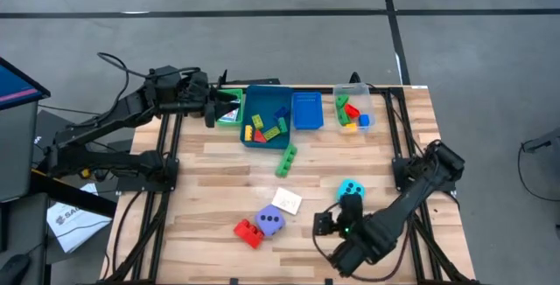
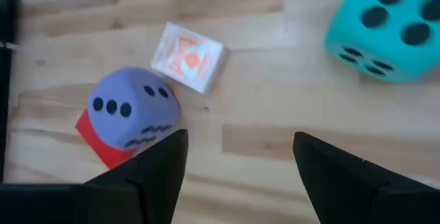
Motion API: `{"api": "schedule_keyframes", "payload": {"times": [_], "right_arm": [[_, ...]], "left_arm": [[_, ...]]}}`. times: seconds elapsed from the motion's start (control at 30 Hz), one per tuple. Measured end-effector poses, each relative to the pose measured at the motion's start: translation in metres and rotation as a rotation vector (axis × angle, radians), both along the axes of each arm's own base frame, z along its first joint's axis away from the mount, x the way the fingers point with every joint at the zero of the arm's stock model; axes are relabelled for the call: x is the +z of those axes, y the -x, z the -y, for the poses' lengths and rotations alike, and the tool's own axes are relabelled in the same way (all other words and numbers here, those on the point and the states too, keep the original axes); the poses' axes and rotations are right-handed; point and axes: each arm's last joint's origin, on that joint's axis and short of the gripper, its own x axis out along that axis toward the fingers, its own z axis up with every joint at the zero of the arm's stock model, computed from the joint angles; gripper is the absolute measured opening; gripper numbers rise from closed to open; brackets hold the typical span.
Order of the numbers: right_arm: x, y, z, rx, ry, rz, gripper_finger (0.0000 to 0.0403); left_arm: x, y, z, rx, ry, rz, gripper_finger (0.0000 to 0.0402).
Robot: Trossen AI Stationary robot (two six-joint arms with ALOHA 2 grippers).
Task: Pick & Place Toys
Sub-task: Put the blue dice into the blue bin
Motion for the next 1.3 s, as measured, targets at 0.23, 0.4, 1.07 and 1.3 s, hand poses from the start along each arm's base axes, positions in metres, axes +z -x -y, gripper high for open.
{"api": "schedule_keyframes", "payload": {"times": [0.23, 0.4, 1.07, 1.3], "right_arm": [[0.019, 0.007, 0.014, -0.017, -0.097, -0.038, 0.026], [0.029, 0.007, 0.03, -0.041, -0.117, -0.056, 0.026], [0.056, -0.012, 0.09, 0.081, 0.003, -0.023, 0.026], [0.054, -0.013, 0.093, 0.16, -0.008, -0.082, 0.026]], "left_arm": [[-0.001, 0.0, 0.0, 0.004, 0.017, -0.002, 0.0208], [-0.001, 0.0, 0.0, 0.003, 0.017, -0.002, 0.0208], [-0.002, 0.0, 0.001, -0.055, -0.037, -0.026, 0.0208], [-0.003, 0.0, 0.002, -0.061, -0.036, -0.034, 0.0208]]}}
